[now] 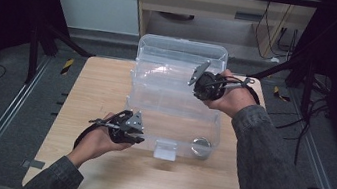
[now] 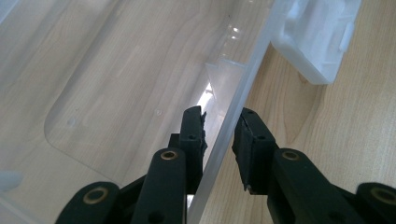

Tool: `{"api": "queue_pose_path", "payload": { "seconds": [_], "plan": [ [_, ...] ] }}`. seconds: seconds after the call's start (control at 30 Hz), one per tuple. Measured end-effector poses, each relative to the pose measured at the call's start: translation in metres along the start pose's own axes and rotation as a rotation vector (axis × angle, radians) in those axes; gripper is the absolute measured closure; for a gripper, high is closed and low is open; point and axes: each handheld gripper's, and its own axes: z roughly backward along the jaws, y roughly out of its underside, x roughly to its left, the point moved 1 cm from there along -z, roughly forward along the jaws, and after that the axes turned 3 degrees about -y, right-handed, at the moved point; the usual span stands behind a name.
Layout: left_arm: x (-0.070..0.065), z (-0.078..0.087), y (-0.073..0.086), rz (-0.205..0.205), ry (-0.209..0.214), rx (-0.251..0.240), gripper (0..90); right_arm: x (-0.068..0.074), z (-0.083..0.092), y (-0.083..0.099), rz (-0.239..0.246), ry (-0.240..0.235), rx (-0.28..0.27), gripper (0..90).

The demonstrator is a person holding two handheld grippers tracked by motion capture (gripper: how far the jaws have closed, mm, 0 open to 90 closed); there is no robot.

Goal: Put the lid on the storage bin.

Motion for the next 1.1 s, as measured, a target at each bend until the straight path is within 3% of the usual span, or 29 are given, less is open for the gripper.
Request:
{"api": "queue_pose_path", "payload": {
  "seconds": [1.1],
  "plan": [
    [-0.005, 0.0, 0.0, 0.004, -0.036, -0.004, 70.9, 0.026, 0.008, 0.01, -0.004, -0.003, -0.043, 82.9]
  ]
}}
